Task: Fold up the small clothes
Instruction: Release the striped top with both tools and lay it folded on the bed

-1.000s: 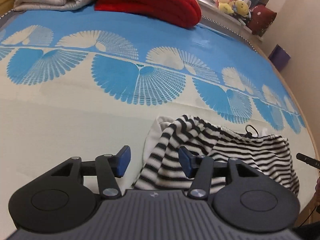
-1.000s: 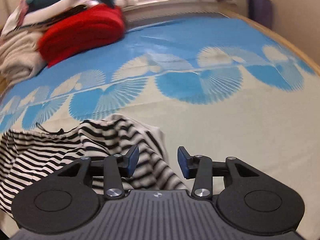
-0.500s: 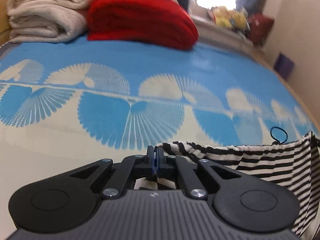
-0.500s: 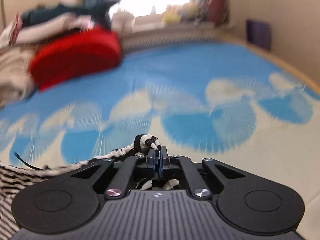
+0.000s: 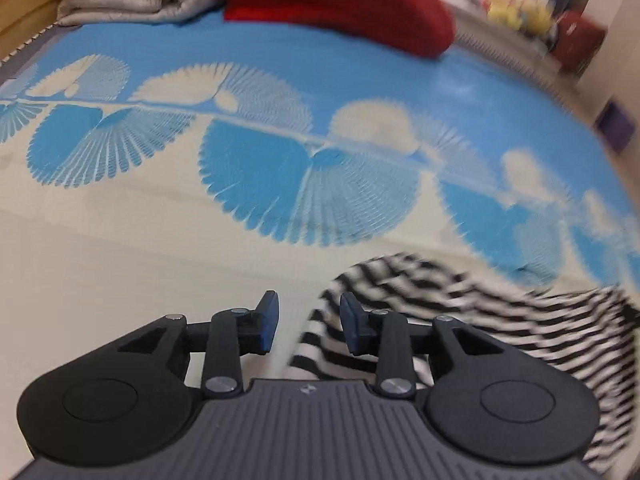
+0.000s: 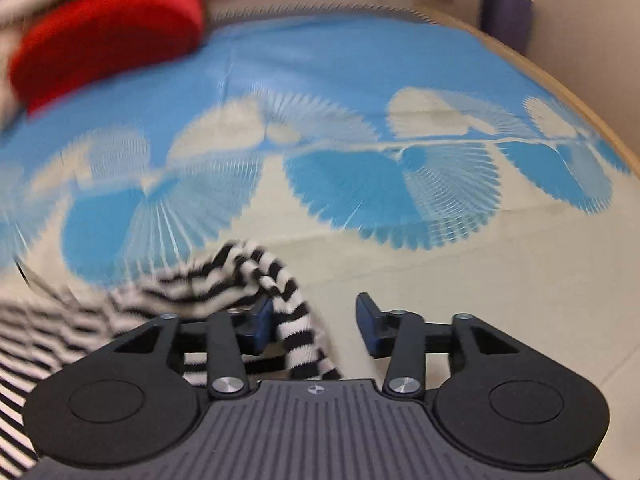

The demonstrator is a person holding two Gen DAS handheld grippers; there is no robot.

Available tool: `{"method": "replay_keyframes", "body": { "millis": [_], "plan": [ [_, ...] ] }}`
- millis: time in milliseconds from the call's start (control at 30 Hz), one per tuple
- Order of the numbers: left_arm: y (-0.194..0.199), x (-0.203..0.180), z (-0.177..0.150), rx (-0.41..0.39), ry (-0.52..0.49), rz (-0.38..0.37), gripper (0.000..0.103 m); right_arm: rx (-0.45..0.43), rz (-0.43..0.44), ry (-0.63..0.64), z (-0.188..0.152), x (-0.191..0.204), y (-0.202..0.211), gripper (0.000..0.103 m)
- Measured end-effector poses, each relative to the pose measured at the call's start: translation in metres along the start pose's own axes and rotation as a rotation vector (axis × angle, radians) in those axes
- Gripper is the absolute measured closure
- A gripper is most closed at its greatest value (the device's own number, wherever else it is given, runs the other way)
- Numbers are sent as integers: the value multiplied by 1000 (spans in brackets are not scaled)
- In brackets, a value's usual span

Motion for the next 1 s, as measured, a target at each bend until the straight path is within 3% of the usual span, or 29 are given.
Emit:
{"method": "replay_keyframes", "body": {
  "millis": [67, 133, 200, 333, 433, 500, 633, 700, 800, 867, 900, 1000],
  "plan": [
    [15, -4, -1, 0, 1, -73, 66, -5, 74, -20, 2, -9, 16, 54],
    [28, -12, -7, 24, -38, -139, 66, 51, 186, 19, -7, -7, 29, 54],
    [36, -20, -19, 75, -98, -212, 66, 115, 219, 89, -23, -7, 40, 54],
    [36, -28, -53, 254, -158, -307, 66, 277, 139, 192, -59, -23, 43, 54],
    [25, -27, -78, 357, -227, -259, 66, 380, 31, 193, -82, -48, 34, 50],
    [20, -24, -92, 410, -247, -208, 67, 373, 27, 181, -84, -52, 39, 48],
    [51, -15, -83, 346, -196, -246, 66, 303, 87, 116, -75, -50, 64, 51],
    [62, -11, -85, 344, -204, -263, 66, 358, 63, 170, -86, -48, 61, 51],
    [48, -10, -108, 449, -294, -192, 67, 423, 3, 258, -101, -47, 54, 46],
    [42, -11, -121, 486, -380, -127, 66, 384, -32, 265, -94, -46, 64, 49],
    [42, -9, -119, 476, -374, -107, 66, 344, -43, 259, -86, -45, 72, 51],
    [57, 0, -100, 409, -241, -122, 67, 153, -38, 172, -48, -44, 117, 50]
  ]
}}
Point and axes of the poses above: each gripper's, at about its wrist camera, not at the fingertips, and y roughly against the way its jaws point, x to its left, z to its top, the point moved 3 cm from there along -y, roughly the way its jaws point, and after that the axes turned 9 degrees about -x, right-handed, at the moved point
